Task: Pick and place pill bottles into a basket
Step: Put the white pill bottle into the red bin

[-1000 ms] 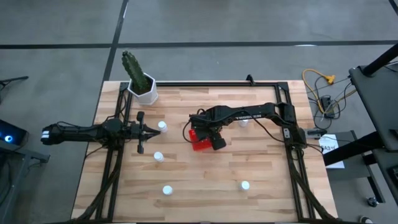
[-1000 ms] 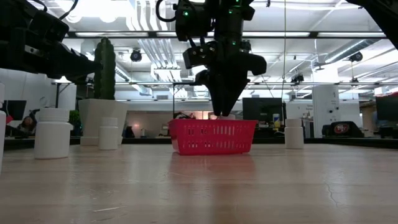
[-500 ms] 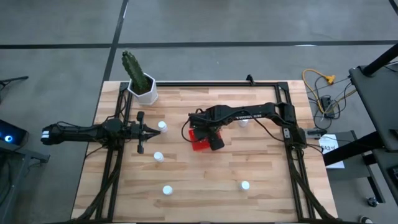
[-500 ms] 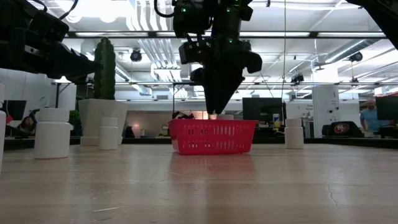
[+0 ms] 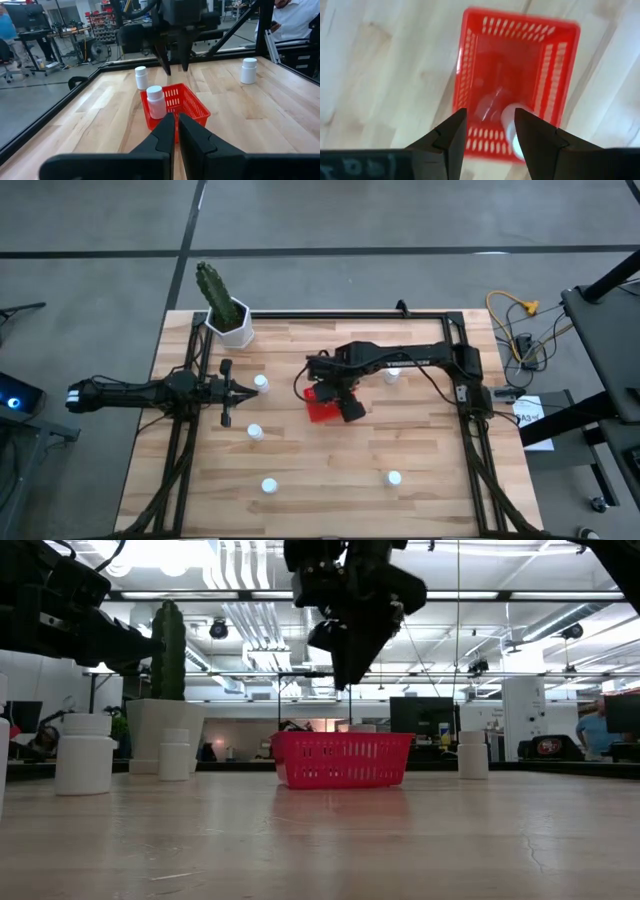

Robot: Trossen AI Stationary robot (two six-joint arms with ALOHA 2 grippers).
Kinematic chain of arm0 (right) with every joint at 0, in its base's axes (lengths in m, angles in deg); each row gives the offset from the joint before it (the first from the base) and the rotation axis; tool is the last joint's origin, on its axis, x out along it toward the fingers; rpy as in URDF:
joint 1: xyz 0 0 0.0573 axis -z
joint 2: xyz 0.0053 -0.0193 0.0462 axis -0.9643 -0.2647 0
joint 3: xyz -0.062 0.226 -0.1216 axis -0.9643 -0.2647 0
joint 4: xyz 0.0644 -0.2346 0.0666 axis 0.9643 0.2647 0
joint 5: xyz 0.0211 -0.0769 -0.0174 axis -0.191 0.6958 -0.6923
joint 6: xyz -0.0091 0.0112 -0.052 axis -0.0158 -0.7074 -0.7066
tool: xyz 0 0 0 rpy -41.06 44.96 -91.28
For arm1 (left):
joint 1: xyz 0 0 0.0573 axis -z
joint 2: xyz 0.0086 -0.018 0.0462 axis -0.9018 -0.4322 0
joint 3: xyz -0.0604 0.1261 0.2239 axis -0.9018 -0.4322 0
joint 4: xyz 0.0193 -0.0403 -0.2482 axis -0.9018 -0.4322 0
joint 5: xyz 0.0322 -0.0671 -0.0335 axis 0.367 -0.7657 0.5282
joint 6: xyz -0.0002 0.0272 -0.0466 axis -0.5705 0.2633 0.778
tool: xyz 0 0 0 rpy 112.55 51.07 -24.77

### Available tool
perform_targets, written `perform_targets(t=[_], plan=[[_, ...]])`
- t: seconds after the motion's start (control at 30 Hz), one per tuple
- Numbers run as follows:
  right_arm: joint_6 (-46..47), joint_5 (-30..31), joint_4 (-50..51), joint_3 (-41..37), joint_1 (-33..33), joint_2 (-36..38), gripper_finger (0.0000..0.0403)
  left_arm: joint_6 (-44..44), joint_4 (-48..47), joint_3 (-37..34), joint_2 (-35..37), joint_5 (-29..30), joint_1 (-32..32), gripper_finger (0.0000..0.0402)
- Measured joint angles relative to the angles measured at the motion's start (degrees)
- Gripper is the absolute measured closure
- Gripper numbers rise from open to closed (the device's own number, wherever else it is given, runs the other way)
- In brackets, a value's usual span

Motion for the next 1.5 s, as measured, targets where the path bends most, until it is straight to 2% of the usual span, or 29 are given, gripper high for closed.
perform_targets(t=[0.17, 0.43, 0.8, 1.0, 1.13, 1.27, 1.5], plan=[[2.6, 0.1, 4.1, -2.9, 0.4, 3.7, 0.0248, 0.0, 0.0, 0.0, 0.0, 0.0, 0.0, 0.0396], [5.2, 0.2, 3.4, -12.2, 1.8, 12.1, 0.0248, 0.0, 0.0, 0.0, 0.0, 0.0, 0.0, 0.0396], [6.1, 0.3, -5.8, -30.9, 5.7, 26.7, 0.0248, 0.0, -0.1, 0.0, 0.0, 0.0, 0.0, 0.0396], [7.2, 0.6, -6.9, -36.9, 8.6, 32.5, 0.0248, 0.0, 0.0, 0.0, 0.0, 0.0, 0.0, 0.0396], [7.3, 2.9, -7.0, -39.6, 11.0, 34.2, 0.0247, 0.0, 0.0, 0.0, 0.0, 0.0, 0.0, 0.0396], [7.1, 3.6, -7.0, -40.9, 13.6, 34.4, 0.0229, 0.0, 0.0, 0.0, 0.0, 0.0, 0.0, 0.0396], [4.4, 5.5, -7.7, -42.5, 17.5, 34.1, 0.0169, 0.0, 0.0, 0.0, 0.0, 0.0, 0.0, 0.0396]])
